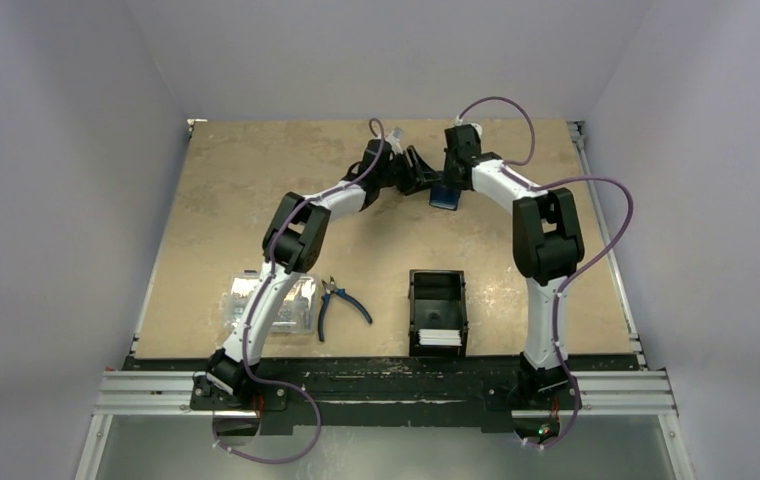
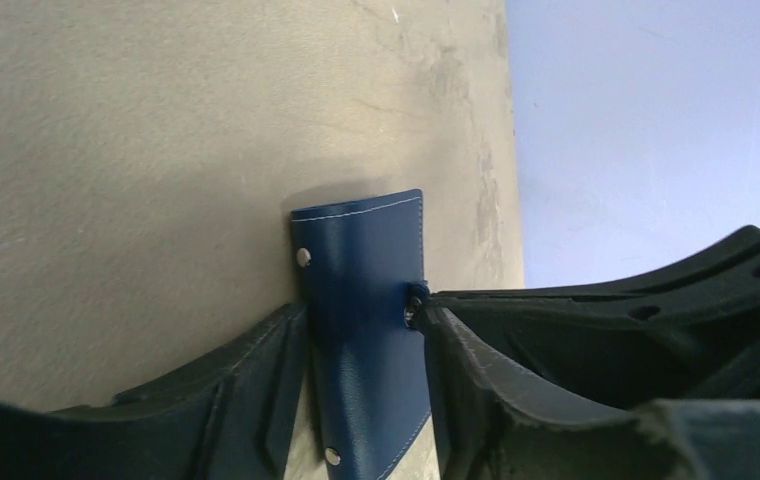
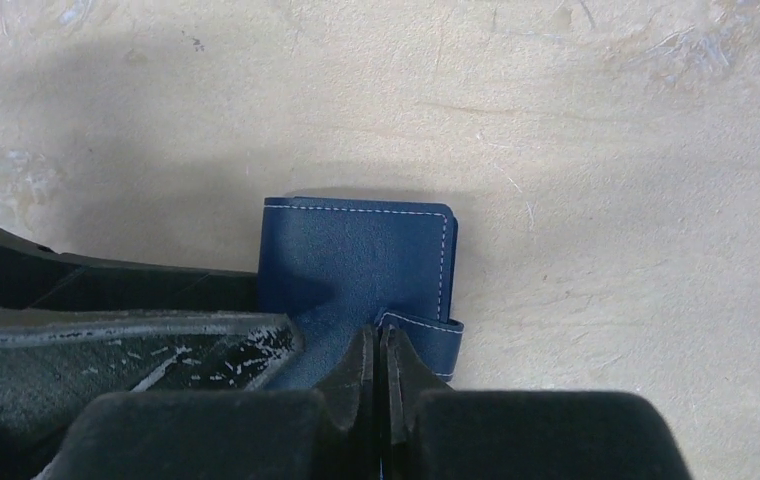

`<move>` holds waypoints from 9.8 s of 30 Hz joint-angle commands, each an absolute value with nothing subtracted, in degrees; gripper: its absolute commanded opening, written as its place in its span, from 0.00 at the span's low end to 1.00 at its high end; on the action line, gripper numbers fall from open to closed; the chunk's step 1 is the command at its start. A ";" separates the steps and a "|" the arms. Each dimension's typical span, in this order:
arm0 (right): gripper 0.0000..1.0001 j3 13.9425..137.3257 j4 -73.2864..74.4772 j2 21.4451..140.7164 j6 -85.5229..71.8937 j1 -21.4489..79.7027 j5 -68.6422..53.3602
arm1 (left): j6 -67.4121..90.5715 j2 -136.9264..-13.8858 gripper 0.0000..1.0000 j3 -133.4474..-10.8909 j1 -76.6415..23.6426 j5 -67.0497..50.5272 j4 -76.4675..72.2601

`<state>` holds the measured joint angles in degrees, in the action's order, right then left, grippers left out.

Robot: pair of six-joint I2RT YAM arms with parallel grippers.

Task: Put the credit cards into the card holder
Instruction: Open the card holder at the center of the board.

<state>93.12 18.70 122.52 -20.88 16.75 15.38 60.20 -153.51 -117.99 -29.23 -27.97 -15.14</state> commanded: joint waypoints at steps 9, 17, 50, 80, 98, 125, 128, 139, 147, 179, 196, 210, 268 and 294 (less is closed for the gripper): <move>0.00 86.00 7.68 119.28 -24.74 11.52 -5.05 | 49.77 -155.50 0.43 -119.48 -32.69 -19.25 4.90; 0.00 77.14 -7.53 116.06 -35.50 4.65 -25.58 | 47.45 -158.55 0.45 -125.02 -33.79 -7.02 20.66; 0.00 71.58 -6.44 107.67 -35.23 -4.53 -32.31 | 25.19 -144.51 0.77 -124.27 -37.45 -1.14 22.68; 0.00 76.66 -1.67 106.27 -33.35 -0.90 -33.72 | 35.76 -131.28 0.79 -107.69 -35.83 -13.02 3.28; 0.00 76.81 -1.55 106.08 -33.13 -0.91 -34.81 | 29.84 -138.87 0.73 -121.40 -38.78 -1.55 17.61; 0.20 82.24 15.76 108.13 -27.83 -0.79 -15.76 | 33.71 -148.28 0.64 -127.66 -37.48 -1.06 21.88; 0.40 85.86 23.02 108.10 -22.40 1.92 2.64 | 34.79 -149.19 0.60 -127.22 -36.64 -1.89 22.24; 0.54 83.21 8.40 106.39 -25.29 4.51 -22.40 | 40.86 -145.09 0.58 -117.66 -33.72 -11.98 12.70; 0.62 82.68 -3.62 113.60 -35.30 4.05 -36.39 | 54.98 -142.60 0.55 -104.30 -29.70 -24.94 -6.90; 0.61 104.02 10.72 137.02 -35.41 8.79 -36.36 | 50.62 -121.16 0.59 -84.77 -25.24 -28.64 -19.28; 0.62 89.41 3.65 121.00 -37.37 1.03 -43.59 | 57.25 -141.92 0.30 -106.51 -30.93 -28.91 -22.62; 0.65 79.84 5.86 115.28 -31.74 0.18 -35.06 | 52.29 -141.61 0.29 -104.88 -30.80 -27.17 -15.08; 0.58 87.25 10.32 117.50 -27.45 1.41 -28.43 | 48.63 -140.00 0.32 -103.67 -31.10 -27.12 -10.02; 0.54 92.01 11.48 122.25 -27.87 5.17 -27.53 | 48.93 -140.39 0.33 -104.24 -31.11 -27.80 -10.08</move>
